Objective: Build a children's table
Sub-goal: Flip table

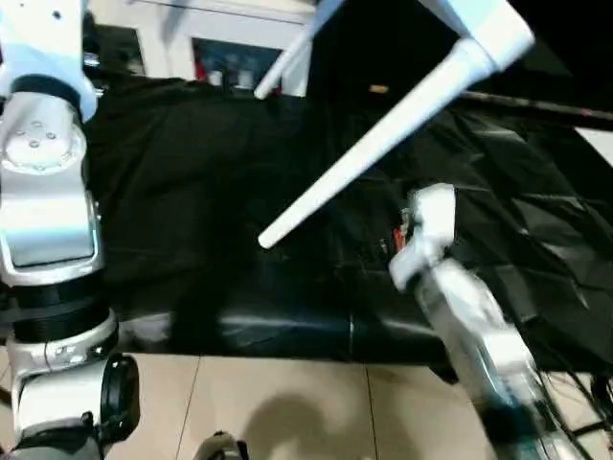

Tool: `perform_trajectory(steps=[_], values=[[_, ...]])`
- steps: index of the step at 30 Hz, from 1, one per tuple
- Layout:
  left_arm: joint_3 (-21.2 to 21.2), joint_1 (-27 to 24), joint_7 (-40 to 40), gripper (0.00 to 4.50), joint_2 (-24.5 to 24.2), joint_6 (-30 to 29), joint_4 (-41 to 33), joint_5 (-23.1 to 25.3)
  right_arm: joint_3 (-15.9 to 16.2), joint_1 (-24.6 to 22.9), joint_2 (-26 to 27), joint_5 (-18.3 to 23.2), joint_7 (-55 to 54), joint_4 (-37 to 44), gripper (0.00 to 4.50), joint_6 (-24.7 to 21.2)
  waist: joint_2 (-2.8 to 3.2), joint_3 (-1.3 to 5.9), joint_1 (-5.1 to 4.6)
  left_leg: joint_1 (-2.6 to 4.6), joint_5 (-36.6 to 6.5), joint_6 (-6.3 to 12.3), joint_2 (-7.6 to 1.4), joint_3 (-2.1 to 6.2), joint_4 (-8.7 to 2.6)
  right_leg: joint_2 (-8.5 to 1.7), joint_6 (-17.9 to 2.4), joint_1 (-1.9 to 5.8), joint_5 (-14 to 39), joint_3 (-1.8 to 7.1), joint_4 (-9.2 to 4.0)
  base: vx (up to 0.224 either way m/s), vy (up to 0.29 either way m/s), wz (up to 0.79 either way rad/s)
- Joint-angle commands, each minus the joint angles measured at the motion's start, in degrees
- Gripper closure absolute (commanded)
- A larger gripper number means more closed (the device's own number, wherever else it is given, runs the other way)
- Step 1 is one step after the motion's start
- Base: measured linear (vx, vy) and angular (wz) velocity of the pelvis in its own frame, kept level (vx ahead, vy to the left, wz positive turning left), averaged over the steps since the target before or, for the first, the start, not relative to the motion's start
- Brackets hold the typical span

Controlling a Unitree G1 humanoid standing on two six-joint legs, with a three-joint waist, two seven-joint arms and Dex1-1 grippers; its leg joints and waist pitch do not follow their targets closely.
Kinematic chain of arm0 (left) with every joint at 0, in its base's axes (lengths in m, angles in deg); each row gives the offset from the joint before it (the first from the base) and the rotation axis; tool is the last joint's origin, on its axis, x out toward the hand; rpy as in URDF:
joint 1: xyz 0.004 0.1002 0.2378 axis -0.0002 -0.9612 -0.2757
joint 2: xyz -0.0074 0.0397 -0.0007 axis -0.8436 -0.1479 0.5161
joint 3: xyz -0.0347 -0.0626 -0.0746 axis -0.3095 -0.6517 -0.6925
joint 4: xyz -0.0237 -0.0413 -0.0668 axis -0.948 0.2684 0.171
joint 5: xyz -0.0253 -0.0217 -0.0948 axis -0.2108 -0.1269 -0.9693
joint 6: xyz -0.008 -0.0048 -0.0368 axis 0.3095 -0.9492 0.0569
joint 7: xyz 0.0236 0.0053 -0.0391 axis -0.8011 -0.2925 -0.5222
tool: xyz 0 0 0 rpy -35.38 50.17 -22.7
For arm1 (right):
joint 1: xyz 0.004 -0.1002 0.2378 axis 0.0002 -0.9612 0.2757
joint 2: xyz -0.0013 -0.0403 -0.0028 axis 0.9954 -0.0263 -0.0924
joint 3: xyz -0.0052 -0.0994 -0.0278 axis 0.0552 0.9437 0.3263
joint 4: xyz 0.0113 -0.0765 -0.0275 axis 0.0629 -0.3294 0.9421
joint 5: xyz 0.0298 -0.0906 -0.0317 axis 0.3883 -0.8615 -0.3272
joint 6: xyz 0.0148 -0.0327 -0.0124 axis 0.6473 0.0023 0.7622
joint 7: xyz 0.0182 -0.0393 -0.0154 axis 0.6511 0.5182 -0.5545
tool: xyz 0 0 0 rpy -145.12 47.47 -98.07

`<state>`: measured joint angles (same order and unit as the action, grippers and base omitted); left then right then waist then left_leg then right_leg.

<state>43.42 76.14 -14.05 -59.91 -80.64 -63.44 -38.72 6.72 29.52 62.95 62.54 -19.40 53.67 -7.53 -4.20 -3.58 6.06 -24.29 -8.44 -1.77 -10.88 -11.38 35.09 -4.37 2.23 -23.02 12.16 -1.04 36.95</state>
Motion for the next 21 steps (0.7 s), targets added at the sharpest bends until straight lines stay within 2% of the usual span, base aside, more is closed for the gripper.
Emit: perform_trajectory(steps=[1, 2, 5, 7, 8, 10, 11, 12, 15, 16, 17, 18, 21], values=[[0.7, 0.2, 0.4, 2.48, 0.8, 0.0, -0.5, -2.8, -3.0, 3.7, 1.2, 0.5, -0.7, -6.3, 0.0, 1.4, 1.02, 4.07, -0.58, 2.96, -21.0, -5.35, -1.97, 1.74, -4.86, -2.83, -7.6, 0.1, 12.0, 1.32, -4.95, 0.0, 0.0, 0.0], [0.6, 0.1, 0.4, 2.49, 0.8, 0.0, -0.5, -2.8, -3.6, 4.7, 1.7, 1.3, -0.3, -7.3, 0.0, 1.4, 0.77, 4.08, -0.58, 2.84, -20.6, -5.14, -1.94, 1.72, -4.9, -2.78, -7.6, 0.27, 11.4, 1.29, -4.93, 0.0, 0.0, 0.0], [0.6, -0.3, 0.5, 2.5, 0.6, -0.2, -0.7, -2.8, -4.6, 7.8, 2.9, 1.5, 1.9, -11.7, 0.0, 2.3, 0.89, 4.32, -0.33, 2.82, -17.8, -4.4, -2.02, 1.6, -4.7, -2.85, -8.2, 0.47, 8.2, 1.24, -4.47, 0.0, 0.0, 0.0], [0.7, -0.5, 0.4, 2.52, 0.4, -0.2, -0.7, -2.9, -5.1, 9.9, 3.2, 1.0, 2.9, -15.6, 0.0, 3.8, 0.91, 4.44, -0.22, 2.56, -14.4, -3.77, -1.95, 1.43, -4.52, -2.78, -8.9, 0.89, 4.4, 1.2, -4.13, 0.0, 0.0, 0.0], [0.7, -0.8, 0.5, 2.52, 0.3, -0.3, -0.8, -2.9, -5.3, 11.7, 3.3, 0.4, 2.7, -19.1, 0.29, 5.0, 0.64, 4.53, -0.1, 2.47, -12.9, -3.43, -1.95, 1.33, -4.41, -2.87, -9.4, 1.0, 3.0, 1.15, -3.85, 0.0, 0.0, 0.0], [0.8, -1.0, 0.4, 2.54, 0.3, -0.4, -0.9, -2.8, -5.7, 13.0, 3.5, 0.6, 3.0, -21.7, 0.36, 5.9, 0.81, 4.54, -0.01, 2.63, -12.5, -3.27, -1.94, 1.21, -4.33, -2.75, -9.8, 0.99, 2.5, 1.13, -3.85, 0.0, 0.0, 0.0], [0.7, -1.2, 0.5, 2.54, 0.2, -0.4, -1.0, -2.8, -5.7, 13.4, 3.5, 0.6, 3.3, -22.4, 0.39, 6.3, 0.37, 4.48, 0.0, 2.6, -12.3, -3.09, -1.95, 1.14, -4.32, -2.69, -9.8, 1.03, 2.5, 1.13, -3.9, 0.0, 0.0, 0.0], [0.6, -1.5, 0.5, 2.56, 0.1, -0.5, -1.2, -2.9, -6.0, 14.0, 3.6, 0.6, 3.8, -23.6, 0.62, 7.3, 0.47, 4.47, 0.13, 2.54, -12.4, -2.93, -1.99, 1.19, -4.38, -2.85, -9.8, 1.11, 3.0, 1.12, -3.85, 0.0, 0.0, 0.0], [0.6, -1.9, 0.4, 2.59, 0.0, -0.4, -1.3, -3.0, -7.0, 15.1, 4.1, 0.7, 5.1, -25.8, 0.84, 8.9, 0.49, 4.41, 0.03, 2.68, -13.9, -3.21, -2.07, 1.21, -4.49, -2.87, -9.5, 0.93, 5.1, 1.15, -4.05, 0.0, 0.0, 0.0], [0.6, -2.4, 0.3, 2.59, 0.0, -0.4, -1.3, -3.1, -8.4, 16.2, 4.6, 1.9, 7.2, -28.0, 0.84, 10.1, 0.39, 4.34, 0.04, 2.72, -14.3, -3.27, -2.08, 1.2, -4.54, -2.85, -9.4, 0.91, 5.7, 1.14, -4.21, 0.0, 0.0, 0.0], [0.6, -2.5, 0.3, 2.61, 0.0, -0.4, -1.3, -3.2, -8.6, 16.4, 4.7, 2.1, 7.6, -28.3, 1.06, 10.3, 0.38, 4.28, -0.15, 2.53, -15.8, -3.21, -2.1, 1.28, -4.63, -3.06, -9.6, 0.95, 7.4, 1.22, -4.31, 0.0, 0.0, 0.0], [0.6, -2.8, 0.2, 2.61, 0.1, -0.2, -1.2, -3.3, -9.5, 17.0, 5.1, 3.3, 9.1, -29.4, 1.06, 10.8, 0.44, 4.31, -0.01, 2.74, -16.8, -3.19, -2.17, 1.27, -4.62, -3.11, -9.5, 0.8, 8.6, 1.24, -4.45, 0.0, 0.0, 0.0], [0.6, -4.5, -0.1, 2.67, 0.5, 0.4, -0.7, -3.5, -11.2, 18.5, 5.8, 6.0, 12.8, -32.0, 1.33, 11.3, 0.58, 4.29, 0.02, 2.82, -16.8, -3.21, -2.28, 1.36, -4.72, -3.01, -9.7, 0.7, 8.3, 1.19, -4.39, 0.0, 0.0, 0.0]])
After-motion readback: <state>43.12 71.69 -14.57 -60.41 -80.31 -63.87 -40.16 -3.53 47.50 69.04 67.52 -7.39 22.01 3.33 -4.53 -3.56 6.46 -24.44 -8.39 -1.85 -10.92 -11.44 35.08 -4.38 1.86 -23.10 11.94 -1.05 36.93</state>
